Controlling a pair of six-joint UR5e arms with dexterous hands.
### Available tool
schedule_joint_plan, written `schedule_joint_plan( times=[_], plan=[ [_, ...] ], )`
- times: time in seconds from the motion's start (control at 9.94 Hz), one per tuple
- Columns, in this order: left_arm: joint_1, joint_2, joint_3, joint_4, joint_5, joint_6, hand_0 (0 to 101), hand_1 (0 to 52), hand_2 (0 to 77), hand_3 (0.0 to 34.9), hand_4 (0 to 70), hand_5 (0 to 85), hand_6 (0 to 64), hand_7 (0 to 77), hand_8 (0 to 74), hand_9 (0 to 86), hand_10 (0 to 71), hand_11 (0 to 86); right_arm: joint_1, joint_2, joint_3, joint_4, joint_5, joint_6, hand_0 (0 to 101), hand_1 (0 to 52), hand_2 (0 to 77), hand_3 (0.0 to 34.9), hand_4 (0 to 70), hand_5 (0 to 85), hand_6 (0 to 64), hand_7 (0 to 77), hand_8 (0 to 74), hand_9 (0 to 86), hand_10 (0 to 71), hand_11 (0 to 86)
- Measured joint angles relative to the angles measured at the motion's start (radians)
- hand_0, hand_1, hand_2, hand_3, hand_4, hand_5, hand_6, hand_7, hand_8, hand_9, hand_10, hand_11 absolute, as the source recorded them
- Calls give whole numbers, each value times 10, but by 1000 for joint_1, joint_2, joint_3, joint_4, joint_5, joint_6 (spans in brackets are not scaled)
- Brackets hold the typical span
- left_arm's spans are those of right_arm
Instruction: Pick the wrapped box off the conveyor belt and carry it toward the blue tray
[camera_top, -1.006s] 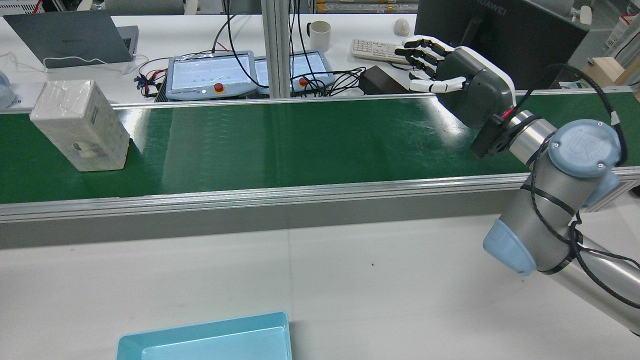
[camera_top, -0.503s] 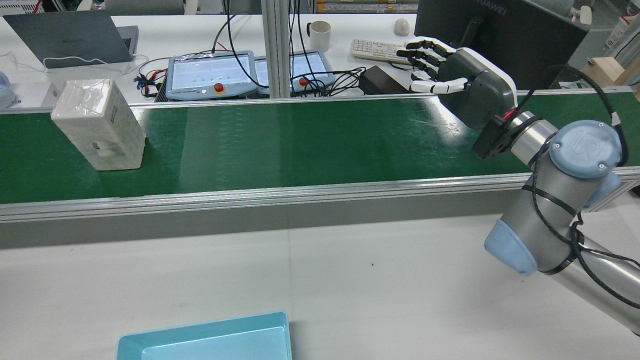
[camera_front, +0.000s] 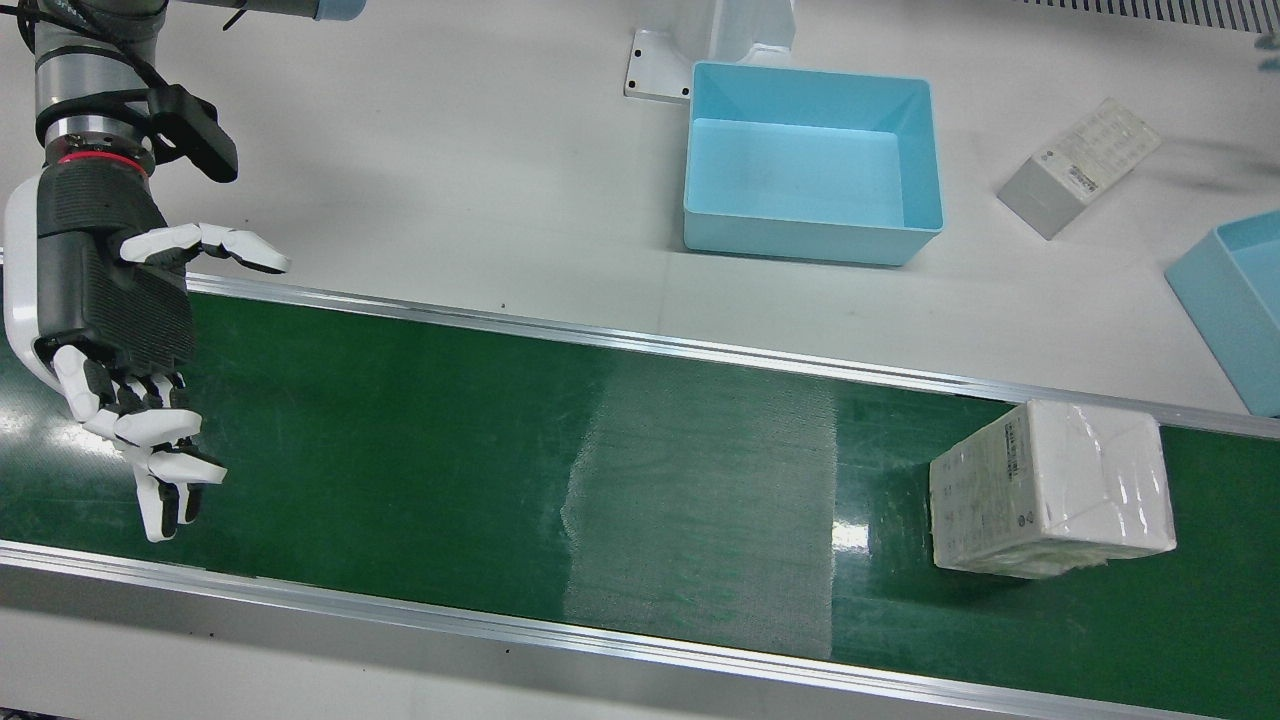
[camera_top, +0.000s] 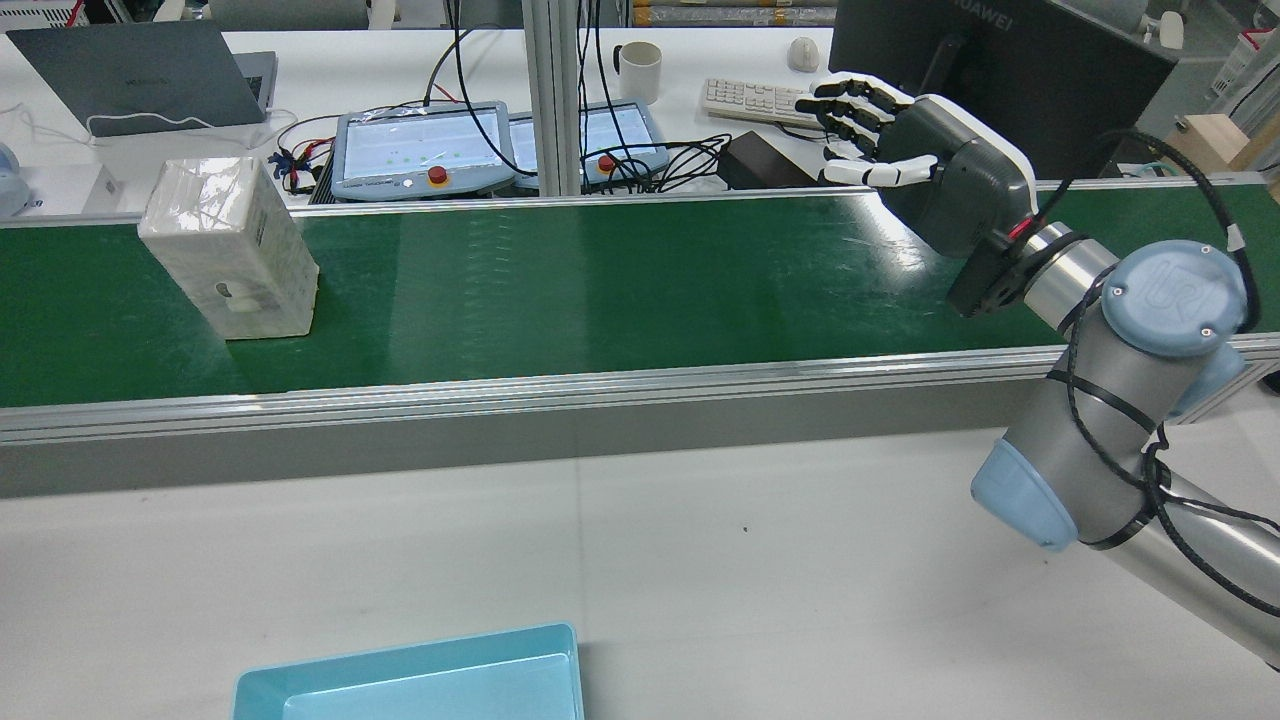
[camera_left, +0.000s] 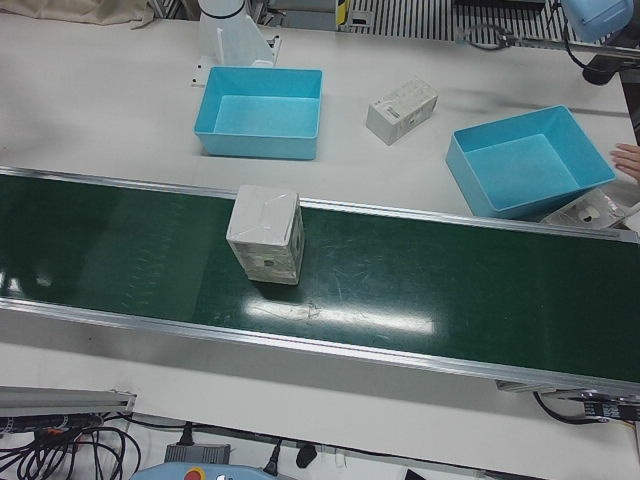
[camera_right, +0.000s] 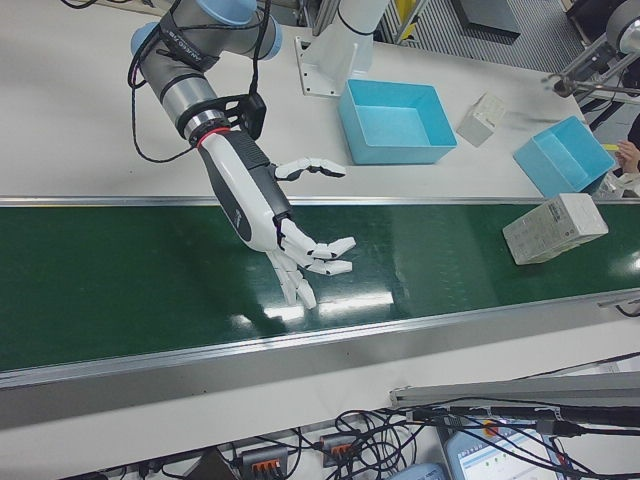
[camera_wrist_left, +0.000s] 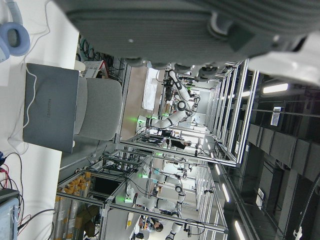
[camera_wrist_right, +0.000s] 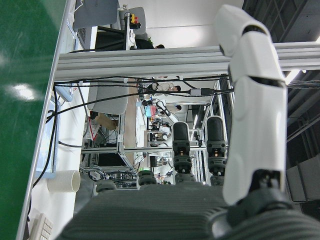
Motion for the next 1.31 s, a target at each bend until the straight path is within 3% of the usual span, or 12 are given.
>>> schedule_joint_plan(
  times=[0.2,0.3,0.6,0.7,1.31],
  plan=[
    [0,0,0,0,0,0,0,0,11,0,0,11,0,5,0,0,5,0,2,0,3,-1,0,0,479,164,235,193,115,349,38,251,0,60,0,16],
    [0,0,0,0,0,0,0,0,11,0,0,11,0,5,0,0,5,0,3,0,3,-2,0,1,479,185,213,262,136,333,38,251,16,49,0,16],
    [0,0,0,0,0,0,0,0,11,0,0,11,0,0,0,0,0,0,3,0,1,-3,-1,0,483,175,240,249,136,349,49,251,16,65,0,16],
    [0,0,0,0,0,0,0,0,5,0,0,11,0,0,0,0,0,0,2,0,-1,-3,0,0,484,175,240,176,125,355,44,262,5,65,0,16],
    [0,0,0,0,0,0,0,0,5,0,0,11,0,0,0,0,0,0,-5,5,-6,2,0,-2,485,164,229,184,131,355,44,262,5,65,0,16]
  ],
)
